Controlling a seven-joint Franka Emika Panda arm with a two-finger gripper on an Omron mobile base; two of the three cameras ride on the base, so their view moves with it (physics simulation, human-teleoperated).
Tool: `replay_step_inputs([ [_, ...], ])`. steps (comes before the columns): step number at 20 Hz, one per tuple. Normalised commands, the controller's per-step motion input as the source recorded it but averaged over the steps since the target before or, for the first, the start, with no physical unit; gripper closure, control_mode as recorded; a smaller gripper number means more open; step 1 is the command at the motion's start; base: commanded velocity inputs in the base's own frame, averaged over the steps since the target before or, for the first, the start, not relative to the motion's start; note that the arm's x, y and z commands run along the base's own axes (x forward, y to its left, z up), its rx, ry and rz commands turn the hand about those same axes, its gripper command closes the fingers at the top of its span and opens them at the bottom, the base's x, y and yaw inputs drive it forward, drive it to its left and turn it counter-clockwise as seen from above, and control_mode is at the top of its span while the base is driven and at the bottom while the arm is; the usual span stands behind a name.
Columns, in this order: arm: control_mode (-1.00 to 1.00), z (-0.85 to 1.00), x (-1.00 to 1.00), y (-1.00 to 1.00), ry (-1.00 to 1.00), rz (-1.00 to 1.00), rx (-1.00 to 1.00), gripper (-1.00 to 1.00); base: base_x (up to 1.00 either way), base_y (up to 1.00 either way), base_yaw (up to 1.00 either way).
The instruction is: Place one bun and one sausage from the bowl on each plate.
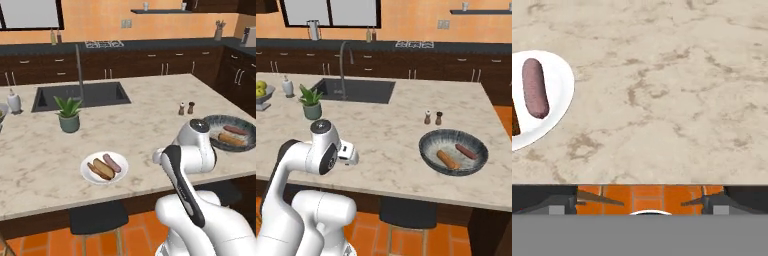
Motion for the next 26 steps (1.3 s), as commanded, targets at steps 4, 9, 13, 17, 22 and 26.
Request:
replay_step_inputs([
  [4, 1.0, 0.0, 0.0, 0.0, 0.0, 0.0, 0.0, -1.0, 0.0, -1.0, -0.03],
  [9, 1.0, 0.0, 0.0, 0.0, 0.0, 0.0, 0.0, -1.0, 0.01, -1.0, 0.0],
  [13, 1.0, 0.0, 0.0, 0.0, 0.0, 0.0, 0.0, -1.0, 0.01, -0.88, 0.0],
  [17, -1.0, 0.0, 0.16, -0.02, 0.02, 0.0, 0.0, -1.0, 0.0, -0.05, -0.01],
  [22, -1.0, 0.34, 0.94, 0.05, 0.23, 0.06, -0.11, -1.0, 0.0, 0.0, 0.0],
  [26, -1.0, 0.21, 1.0, -0.04, 0.31, 0.01, -0.03, -1.0, 0.0, 0.0, 0.0],
])
